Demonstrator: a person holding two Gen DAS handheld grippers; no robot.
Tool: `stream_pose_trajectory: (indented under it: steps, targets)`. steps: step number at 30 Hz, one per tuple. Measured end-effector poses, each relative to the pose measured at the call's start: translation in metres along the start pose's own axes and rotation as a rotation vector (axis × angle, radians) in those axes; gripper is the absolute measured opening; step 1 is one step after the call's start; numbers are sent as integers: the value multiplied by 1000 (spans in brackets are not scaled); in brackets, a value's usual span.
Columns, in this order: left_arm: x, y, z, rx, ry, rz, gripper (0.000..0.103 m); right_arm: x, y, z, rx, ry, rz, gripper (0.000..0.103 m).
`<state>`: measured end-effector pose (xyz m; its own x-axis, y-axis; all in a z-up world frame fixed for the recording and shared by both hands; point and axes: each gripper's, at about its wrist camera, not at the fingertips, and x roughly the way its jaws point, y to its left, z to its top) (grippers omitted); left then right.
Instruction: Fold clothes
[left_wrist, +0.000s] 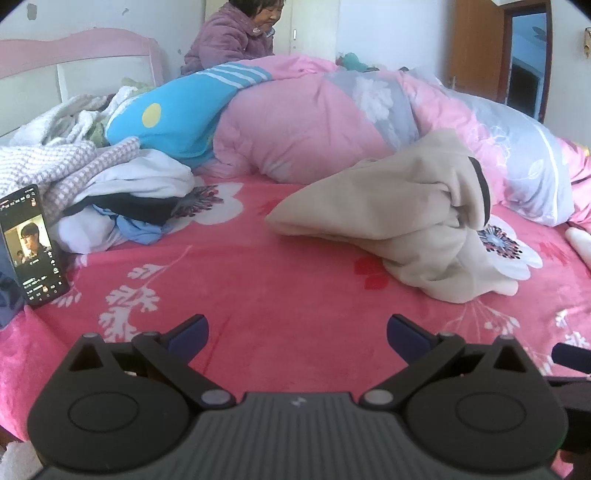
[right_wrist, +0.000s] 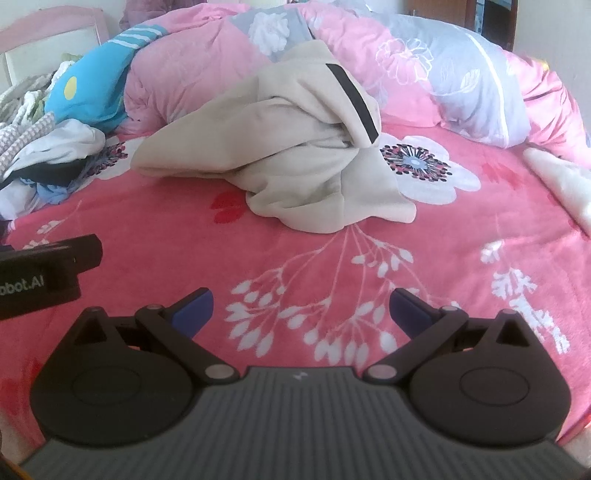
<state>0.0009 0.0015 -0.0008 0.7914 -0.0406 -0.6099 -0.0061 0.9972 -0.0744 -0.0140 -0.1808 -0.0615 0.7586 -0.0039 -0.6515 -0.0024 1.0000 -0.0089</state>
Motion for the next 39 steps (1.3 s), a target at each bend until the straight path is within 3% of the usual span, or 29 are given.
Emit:
stream_pose_trajectory:
  steps: [12,18,23,39]
  targets:
    - [11,10,-4,-103,69,-101,103,-3,0,5,20,1,13,102]
    - [17,11,-5,-118,92,-17,103,-2,-1,7,25,11,13,102]
    - [12,-1,-4,-25,40,61,103,-1,-2,7,28,8,12,102]
    - [10,3,-4,-24,16,89,103,-3,-4,5,34,-5,12,102]
